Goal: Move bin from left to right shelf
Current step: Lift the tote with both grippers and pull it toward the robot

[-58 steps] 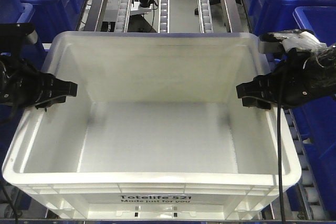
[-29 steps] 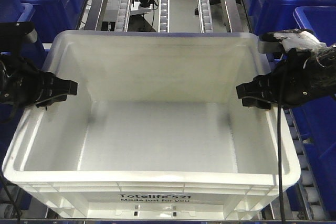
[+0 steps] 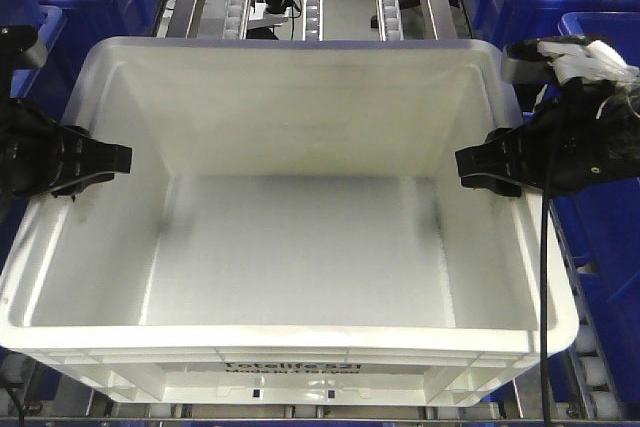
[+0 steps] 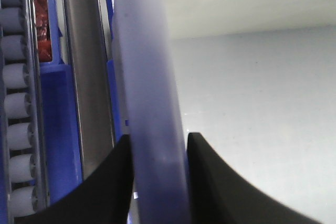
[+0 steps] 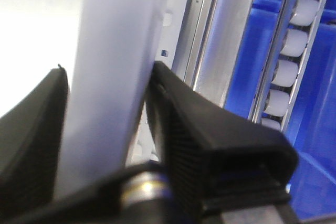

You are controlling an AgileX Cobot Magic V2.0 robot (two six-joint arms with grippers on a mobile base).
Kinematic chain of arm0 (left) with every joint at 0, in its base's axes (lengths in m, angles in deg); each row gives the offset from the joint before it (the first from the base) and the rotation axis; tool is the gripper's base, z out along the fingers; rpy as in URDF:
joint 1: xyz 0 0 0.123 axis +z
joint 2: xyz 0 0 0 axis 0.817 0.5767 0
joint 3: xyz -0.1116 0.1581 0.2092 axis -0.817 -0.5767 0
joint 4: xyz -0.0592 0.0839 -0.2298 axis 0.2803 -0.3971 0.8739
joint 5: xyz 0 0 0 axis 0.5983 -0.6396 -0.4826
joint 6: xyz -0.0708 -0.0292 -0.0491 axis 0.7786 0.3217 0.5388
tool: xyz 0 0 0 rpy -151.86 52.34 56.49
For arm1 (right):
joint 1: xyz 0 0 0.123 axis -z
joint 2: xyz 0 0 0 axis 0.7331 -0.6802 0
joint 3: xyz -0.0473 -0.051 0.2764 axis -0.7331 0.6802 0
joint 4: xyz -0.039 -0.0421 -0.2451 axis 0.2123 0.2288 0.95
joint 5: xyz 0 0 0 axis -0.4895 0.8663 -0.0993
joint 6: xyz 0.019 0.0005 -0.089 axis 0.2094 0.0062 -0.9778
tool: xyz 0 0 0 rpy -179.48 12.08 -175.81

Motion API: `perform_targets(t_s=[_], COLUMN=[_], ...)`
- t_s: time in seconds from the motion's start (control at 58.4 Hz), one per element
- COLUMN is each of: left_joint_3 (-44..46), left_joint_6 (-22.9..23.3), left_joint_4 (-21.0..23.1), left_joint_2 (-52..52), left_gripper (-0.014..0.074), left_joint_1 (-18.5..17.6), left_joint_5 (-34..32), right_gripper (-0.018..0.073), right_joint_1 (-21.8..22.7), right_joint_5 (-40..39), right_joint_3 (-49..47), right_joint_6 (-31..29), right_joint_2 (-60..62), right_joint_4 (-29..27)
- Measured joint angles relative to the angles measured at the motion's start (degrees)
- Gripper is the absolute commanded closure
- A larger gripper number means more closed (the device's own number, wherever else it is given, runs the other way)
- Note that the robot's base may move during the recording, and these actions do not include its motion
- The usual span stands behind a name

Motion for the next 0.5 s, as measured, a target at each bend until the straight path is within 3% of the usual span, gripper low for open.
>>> perform_targets(t_s=[0.497], left_joint_3=[0.0], left_joint_6=[0.1], left_joint_4=[1.5], left_joint_2=[-5.4], left_gripper=[0.06], left_joint_1=[0.0], left_joint_5=[-0.3], right_gripper=[0.0564], right_joint_1=[0.0], right_joint_5=[0.8], right_joint_3=[0.1], right_joint_6=[1.1], right_joint_2=[6.8], right_joint_4=[-0.4])
